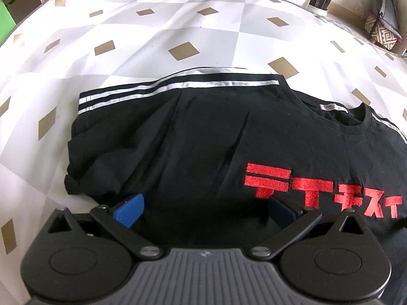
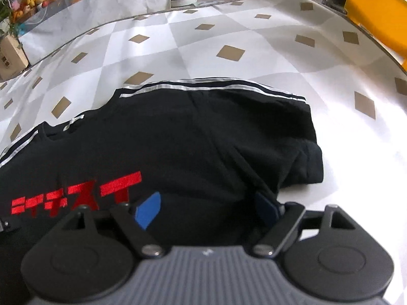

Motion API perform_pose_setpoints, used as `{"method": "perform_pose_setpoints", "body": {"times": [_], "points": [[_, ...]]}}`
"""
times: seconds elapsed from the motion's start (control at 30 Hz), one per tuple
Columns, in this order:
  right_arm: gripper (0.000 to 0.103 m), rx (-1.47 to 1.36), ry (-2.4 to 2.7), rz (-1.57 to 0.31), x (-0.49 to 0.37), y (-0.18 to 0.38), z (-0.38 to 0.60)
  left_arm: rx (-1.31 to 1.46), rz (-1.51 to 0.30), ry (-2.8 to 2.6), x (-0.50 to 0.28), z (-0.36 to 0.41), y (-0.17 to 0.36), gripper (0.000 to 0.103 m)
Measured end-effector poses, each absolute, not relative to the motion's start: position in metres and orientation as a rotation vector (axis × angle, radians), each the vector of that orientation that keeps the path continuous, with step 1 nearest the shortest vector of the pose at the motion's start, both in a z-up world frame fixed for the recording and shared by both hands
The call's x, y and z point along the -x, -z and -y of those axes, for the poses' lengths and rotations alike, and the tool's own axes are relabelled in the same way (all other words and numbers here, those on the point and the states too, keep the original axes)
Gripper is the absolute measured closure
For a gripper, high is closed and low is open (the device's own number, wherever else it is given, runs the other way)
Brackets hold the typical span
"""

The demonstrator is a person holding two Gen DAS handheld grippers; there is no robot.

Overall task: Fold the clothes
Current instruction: 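Press both open tools along the T-shirt body to flatten it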

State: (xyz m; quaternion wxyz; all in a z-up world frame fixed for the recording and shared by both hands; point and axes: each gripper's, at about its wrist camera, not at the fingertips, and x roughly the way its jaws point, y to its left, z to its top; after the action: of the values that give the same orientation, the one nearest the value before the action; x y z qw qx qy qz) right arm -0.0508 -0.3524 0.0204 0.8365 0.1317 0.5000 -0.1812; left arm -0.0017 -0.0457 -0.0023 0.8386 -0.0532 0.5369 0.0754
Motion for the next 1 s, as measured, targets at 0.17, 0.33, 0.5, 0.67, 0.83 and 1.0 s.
{"method": "perform_pose_setpoints", "body": {"times": [0.17, 0.33, 0.5, 0.67, 0.83, 1.0], "points": [[0.027, -0.279, 0.396, -1.063, 0.051, -0.022, 0.353, 0.12, -1.142, -0.178, -0.002, 0.038, 0.001, 0.0], [0.025, -0.298, 0.332, -1.023, 0.052, -0.04, 0.351, 0.124, -1.103, -0.127, 0.003, 0.049, -0.016, 0.0], [0.025, -0.312, 0.18, -1.101, 0.055, -0.039, 0.333, 0.058, -1.15, -0.032, 0.019, 0.071, -0.017, 0.0], [0.025, -0.23, 0.116, -1.155, 0.07, -0.036, 0.312, 0.008, -1.209, 0.022, 0.043, 0.083, -0.008, 0.0], [0.025, -0.206, 0.086, -1.177, 0.085, -0.039, 0.302, -0.017, -1.218, 0.042, 0.063, 0.089, -0.008, 0.0], [0.024, -0.194, 0.073, -1.201, 0.092, -0.037, 0.295, -0.049, -1.225, 0.039, 0.077, 0.095, -0.004, 0.0]]}}
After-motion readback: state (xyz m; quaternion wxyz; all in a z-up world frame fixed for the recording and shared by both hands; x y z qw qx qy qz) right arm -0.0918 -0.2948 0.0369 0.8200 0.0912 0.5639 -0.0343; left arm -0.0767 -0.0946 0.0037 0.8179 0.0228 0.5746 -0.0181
